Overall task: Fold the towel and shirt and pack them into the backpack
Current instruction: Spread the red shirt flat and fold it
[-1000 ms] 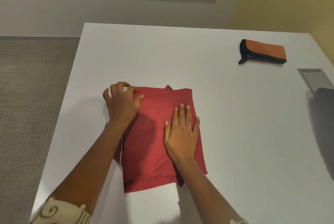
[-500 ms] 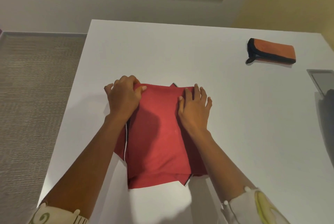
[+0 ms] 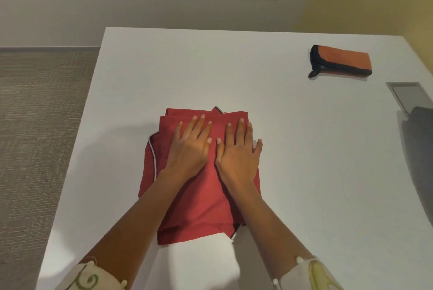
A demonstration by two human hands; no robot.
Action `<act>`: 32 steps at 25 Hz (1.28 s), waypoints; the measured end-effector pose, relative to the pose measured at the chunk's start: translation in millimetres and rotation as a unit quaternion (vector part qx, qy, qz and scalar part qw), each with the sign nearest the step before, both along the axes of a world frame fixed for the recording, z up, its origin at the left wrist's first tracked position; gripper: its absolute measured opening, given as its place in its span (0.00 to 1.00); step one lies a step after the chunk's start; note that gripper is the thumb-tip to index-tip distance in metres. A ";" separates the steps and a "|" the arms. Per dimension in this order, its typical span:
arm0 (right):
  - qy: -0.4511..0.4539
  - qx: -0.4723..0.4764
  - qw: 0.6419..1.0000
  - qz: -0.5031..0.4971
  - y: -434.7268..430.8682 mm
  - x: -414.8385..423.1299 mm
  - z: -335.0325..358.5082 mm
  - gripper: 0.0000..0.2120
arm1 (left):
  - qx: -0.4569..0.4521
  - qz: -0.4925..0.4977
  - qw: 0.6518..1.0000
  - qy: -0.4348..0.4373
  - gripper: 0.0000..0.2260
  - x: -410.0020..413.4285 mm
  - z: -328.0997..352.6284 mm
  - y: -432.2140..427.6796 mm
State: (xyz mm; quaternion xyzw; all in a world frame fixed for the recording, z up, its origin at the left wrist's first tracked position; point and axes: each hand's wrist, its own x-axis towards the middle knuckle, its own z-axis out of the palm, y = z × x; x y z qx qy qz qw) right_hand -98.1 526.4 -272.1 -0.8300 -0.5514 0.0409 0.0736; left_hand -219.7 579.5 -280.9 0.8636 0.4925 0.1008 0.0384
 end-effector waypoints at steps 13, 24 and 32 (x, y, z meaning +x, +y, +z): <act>-0.015 -0.063 0.992 0.108 4.7 8.0 17.1 0.29 | -0.009 -0.136 0.988 0.065 0.25 -3.6 -2.4 23.5; -0.058 -0.311 0.940 0.129 13.9 23.8 81.2 0.16 | -0.011 -0.048 0.997 0.064 0.41 15.6 27.7 18.5; 0.020 -0.194 0.968 0.158 71.9 58.9 72.8 0.38 | -0.255 0.209 0.936 0.123 0.44 -57.7 59.3 57.8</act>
